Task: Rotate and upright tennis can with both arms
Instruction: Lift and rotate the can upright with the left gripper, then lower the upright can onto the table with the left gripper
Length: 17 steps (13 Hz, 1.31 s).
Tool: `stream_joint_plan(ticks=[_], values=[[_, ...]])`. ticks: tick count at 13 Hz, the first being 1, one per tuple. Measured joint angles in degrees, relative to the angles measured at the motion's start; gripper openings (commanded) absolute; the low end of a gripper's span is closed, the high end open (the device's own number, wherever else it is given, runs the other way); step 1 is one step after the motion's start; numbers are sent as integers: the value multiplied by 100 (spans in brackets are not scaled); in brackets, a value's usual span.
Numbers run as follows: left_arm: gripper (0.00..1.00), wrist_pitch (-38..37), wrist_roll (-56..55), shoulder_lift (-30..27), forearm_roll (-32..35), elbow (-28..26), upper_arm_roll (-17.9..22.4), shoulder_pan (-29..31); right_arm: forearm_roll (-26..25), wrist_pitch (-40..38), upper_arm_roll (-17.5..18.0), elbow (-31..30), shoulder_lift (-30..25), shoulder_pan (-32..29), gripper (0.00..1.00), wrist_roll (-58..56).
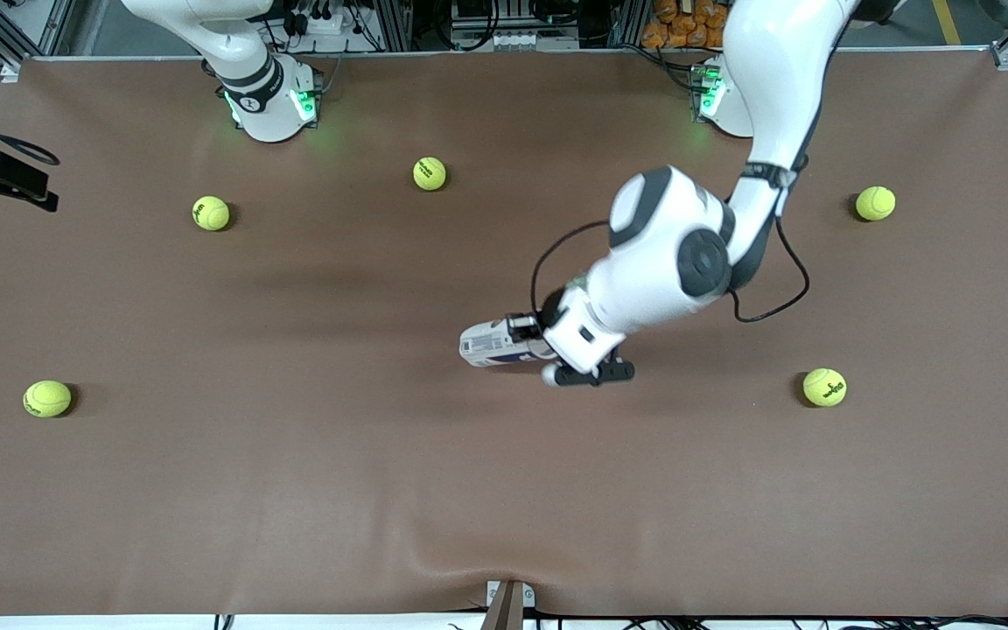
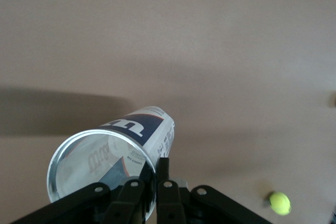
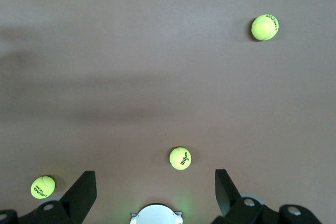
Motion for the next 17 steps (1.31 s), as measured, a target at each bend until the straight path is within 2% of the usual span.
stream_joint_plan(ticks=[3, 6, 9, 14, 17], values=[[0, -93, -1261, -50, 1250, 26, 3, -593, 0, 11, -6, -19, 0, -55, 100, -35], [0, -850, -2192, -43, 2269, 110, 144, -1154, 0, 11, -8, -80, 10, -60, 100, -124], [0, -1562, -2267, -37, 2466, 311, 391, -1324, 0, 11, -11, -97, 27, -61, 100, -144], [0, -1553, -2373, 317, 2656, 383, 853, -1862, 0, 9, -13, -99, 28, -62, 100, -149], [0, -1478, -2453, 461, 2661, 536, 907, -1952, 0, 9, -13, -99, 28, -62, 100, -150]])
